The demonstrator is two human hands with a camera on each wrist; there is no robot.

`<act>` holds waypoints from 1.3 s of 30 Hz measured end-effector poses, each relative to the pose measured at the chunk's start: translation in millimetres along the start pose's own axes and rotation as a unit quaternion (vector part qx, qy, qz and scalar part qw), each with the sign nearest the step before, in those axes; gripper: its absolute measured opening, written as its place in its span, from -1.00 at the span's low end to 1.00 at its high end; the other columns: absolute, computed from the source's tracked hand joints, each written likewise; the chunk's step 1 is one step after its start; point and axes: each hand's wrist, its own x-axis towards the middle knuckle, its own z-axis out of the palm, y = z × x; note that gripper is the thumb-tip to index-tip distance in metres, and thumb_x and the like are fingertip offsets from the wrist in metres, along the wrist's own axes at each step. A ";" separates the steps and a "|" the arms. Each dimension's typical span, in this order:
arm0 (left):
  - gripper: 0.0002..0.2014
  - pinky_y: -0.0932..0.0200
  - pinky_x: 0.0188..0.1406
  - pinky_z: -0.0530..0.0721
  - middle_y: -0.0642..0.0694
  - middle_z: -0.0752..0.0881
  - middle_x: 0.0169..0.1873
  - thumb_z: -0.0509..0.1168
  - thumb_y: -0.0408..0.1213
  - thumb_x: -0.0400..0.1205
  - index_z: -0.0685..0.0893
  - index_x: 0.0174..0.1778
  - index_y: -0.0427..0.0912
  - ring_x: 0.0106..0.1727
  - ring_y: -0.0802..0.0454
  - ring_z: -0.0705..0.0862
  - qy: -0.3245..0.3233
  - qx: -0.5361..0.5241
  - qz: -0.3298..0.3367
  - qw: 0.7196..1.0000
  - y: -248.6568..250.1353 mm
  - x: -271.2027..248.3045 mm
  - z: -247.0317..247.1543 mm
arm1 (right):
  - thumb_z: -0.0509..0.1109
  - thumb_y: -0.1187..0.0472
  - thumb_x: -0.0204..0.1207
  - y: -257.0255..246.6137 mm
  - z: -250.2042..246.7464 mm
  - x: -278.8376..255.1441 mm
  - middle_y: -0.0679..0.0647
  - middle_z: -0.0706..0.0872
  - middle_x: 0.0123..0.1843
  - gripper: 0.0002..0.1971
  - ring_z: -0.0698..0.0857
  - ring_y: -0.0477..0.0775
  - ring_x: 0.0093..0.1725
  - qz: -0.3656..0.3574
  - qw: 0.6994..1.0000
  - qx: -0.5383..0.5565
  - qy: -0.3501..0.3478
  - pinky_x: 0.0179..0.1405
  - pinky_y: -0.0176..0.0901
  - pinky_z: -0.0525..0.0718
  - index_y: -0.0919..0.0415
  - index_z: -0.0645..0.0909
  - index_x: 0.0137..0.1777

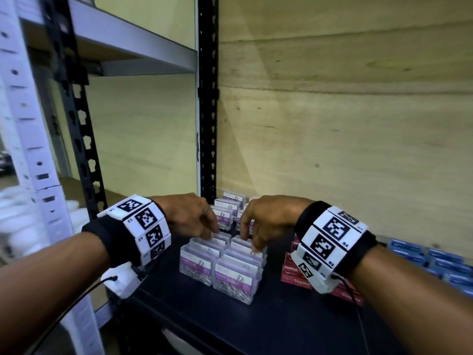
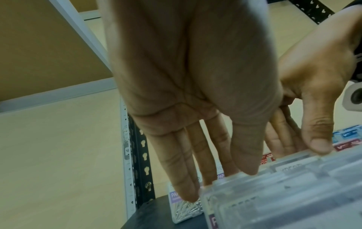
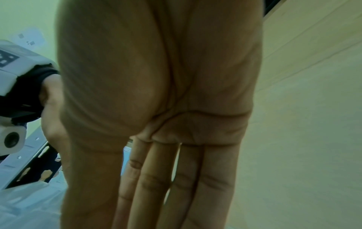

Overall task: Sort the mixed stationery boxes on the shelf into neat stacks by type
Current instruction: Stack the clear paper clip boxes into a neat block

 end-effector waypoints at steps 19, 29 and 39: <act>-0.77 0.30 0.15 0.54 0.28 0.72 0.08 0.32 0.04 0.64 0.72 0.19 0.19 0.14 0.27 0.65 0.035 -0.082 0.009 0.996 -16.3 9.6 -11.3 | 0.52 0.08 0.55 10.4 -18.7 6.3 0.02 0.86 0.00 -0.76 0.81 0.00 0.01 -0.024 1.000 0.005 -0.019 0.08 -0.15 0.68 0.02 0.73 0.20; -0.79 0.64 -0.23 0.41 0.16 0.73 0.18 0.38 -0.19 0.64 0.77 0.17 0.11 0.02 0.32 0.66 0.123 -0.053 0.046 0.990 -51.8 67.5 -19.1 | 0.53 0.03 0.54 32.2 -42.1 53.4 -0.01 0.73 0.27 -0.66 0.65 0.04 0.13 0.019 0.995 -0.092 0.047 0.06 -0.14 0.55 0.02 0.70 0.29; -0.84 0.48 -0.07 0.49 0.23 0.75 -0.08 0.44 -0.15 0.60 0.82 0.07 0.07 -0.09 0.34 0.66 0.121 -0.049 0.058 0.990 -49.4 85.4 -7.7 | 0.62 0.19 0.43 42.5 -32.1 75.0 -0.01 0.83 0.00 -0.72 0.78 0.00 -0.03 0.027 0.997 -0.055 0.035 0.02 -0.13 0.75 0.02 0.76 0.14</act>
